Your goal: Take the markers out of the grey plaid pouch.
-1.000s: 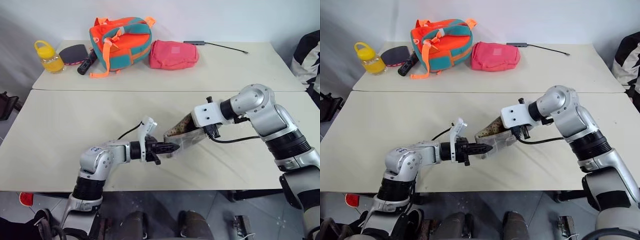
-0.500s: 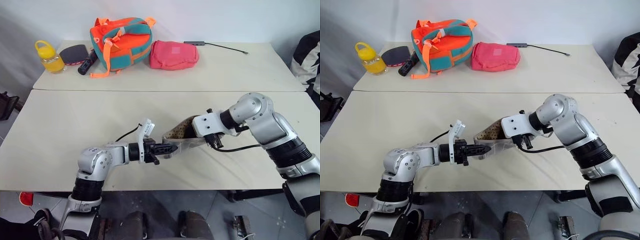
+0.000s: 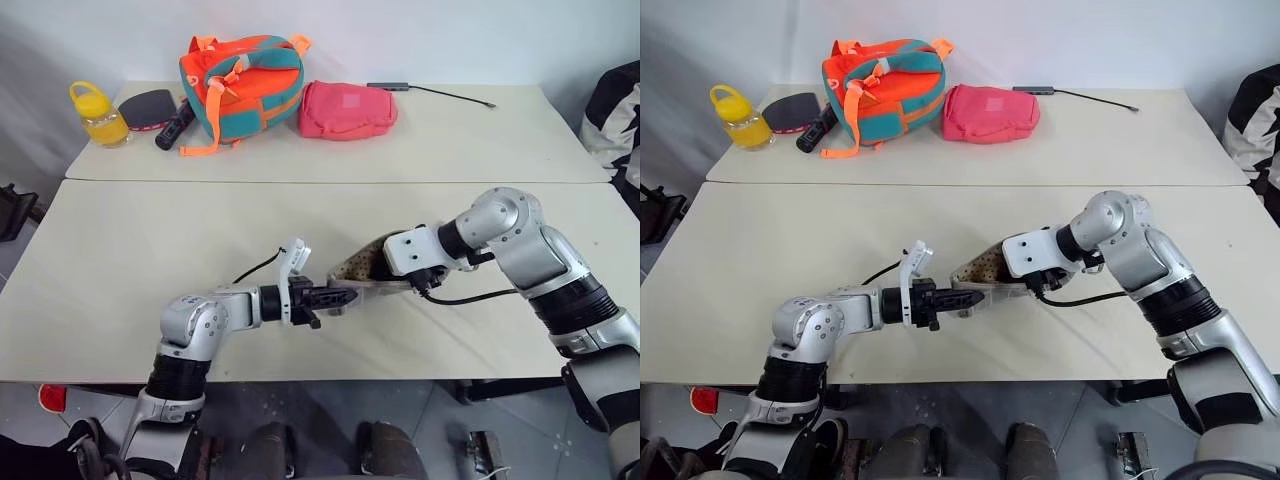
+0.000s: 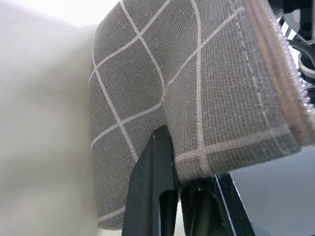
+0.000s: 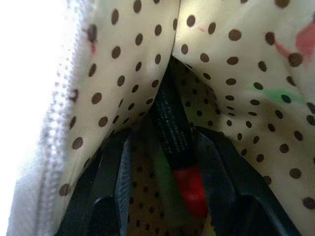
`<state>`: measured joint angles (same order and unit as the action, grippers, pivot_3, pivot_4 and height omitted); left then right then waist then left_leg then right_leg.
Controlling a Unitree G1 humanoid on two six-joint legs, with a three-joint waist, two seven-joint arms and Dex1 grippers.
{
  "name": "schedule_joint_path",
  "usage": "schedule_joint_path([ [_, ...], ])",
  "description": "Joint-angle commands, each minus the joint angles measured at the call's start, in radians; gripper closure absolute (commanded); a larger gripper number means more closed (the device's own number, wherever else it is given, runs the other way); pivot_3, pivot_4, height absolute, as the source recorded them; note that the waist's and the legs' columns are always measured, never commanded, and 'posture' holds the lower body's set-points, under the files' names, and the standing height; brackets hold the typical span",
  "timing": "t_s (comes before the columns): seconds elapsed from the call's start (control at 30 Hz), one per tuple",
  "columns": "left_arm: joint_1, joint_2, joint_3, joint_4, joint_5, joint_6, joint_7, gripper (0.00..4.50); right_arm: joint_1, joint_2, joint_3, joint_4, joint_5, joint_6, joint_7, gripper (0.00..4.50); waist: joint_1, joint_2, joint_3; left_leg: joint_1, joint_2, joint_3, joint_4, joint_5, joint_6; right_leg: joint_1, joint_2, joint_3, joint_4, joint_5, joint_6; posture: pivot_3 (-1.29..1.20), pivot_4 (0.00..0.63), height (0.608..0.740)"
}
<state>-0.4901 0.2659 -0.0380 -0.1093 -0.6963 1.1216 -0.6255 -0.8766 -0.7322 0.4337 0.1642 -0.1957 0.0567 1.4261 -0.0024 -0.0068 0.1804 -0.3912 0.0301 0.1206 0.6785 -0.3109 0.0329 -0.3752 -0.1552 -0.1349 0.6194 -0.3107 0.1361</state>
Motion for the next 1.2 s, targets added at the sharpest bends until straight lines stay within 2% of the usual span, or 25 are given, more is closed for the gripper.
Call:
schedule_joint_path([
  [0.03,-0.002,0.006,0.006,-0.002,0.004,-0.024,0.000,4.50,0.010,0.030,0.012,0.030,-0.018,-0.030,-0.036,2.48,0.000,0.000,0.000,0.000,0.000,0.000,0.000,0.000,0.000,0.000,0.000,0.000,0.000,0.000,0.000,0.00,0.150,0.740],
  [0.4,-0.007,0.017,-0.003,0.000,0.006,-0.030,0.003,4.50,0.055,0.082,0.044,0.089,-0.060,-0.097,-0.073,2.48,-0.005,0.000,0.000,0.001,0.001,0.000,0.000,0.000,0.000,0.000,0.001,0.000,0.001,0.000,0.000,0.00,0.150,0.740],
  [0.53,-0.005,0.018,-0.006,-0.004,0.013,-0.036,0.010,4.50,0.053,0.086,0.029,0.098,-0.054,-0.104,-0.085,3.37,-0.004,0.000,0.000,0.001,0.001,0.000,0.000,0.000,-0.001,0.000,0.001,0.000,0.001,0.000,0.000,0.00,0.150,0.740],
  [0.63,-0.003,0.021,-0.008,-0.008,0.021,-0.041,0.013,4.50,0.039,0.078,0.014,0.076,-0.045,-0.097,-0.078,3.43,-0.004,0.000,0.000,0.001,0.001,0.000,0.000,0.000,-0.001,0.000,0.001,0.001,0.001,0.000,0.000,0.00,0.150,0.740],
  [0.8,-0.005,0.028,-0.012,-0.007,0.033,-0.048,0.014,4.50,0.031,0.050,-0.021,0.008,-0.004,-0.064,-0.041,3.43,-0.004,0.000,0.000,0.001,0.001,0.000,0.000,0.000,-0.001,0.000,0.001,0.001,0.001,0.000,0.000,0.00,0.150,0.740],
  [0.93,-0.005,0.033,-0.021,-0.013,0.046,-0.063,0.020,4.50,0.037,-0.037,-0.074,-0.083,0.039,-0.009,0.015,3.43,0.003,0.000,0.000,-0.001,0.000,-0.001,-0.001,0.000,0.000,0.000,0.000,0.000,0.000,0.000,0.000,0.00,0.150,0.740],
  [1.2,-0.024,0.034,-0.020,-0.014,0.041,-0.081,0.031,4.50,0.031,-0.131,-0.107,-0.078,0.028,0.037,-0.024,3.43,0.000,0.000,0.000,-0.001,0.001,-0.001,-0.002,-0.001,0.000,0.000,0.001,0.000,-0.003,0.000,0.000,0.00,0.150,0.740],
])
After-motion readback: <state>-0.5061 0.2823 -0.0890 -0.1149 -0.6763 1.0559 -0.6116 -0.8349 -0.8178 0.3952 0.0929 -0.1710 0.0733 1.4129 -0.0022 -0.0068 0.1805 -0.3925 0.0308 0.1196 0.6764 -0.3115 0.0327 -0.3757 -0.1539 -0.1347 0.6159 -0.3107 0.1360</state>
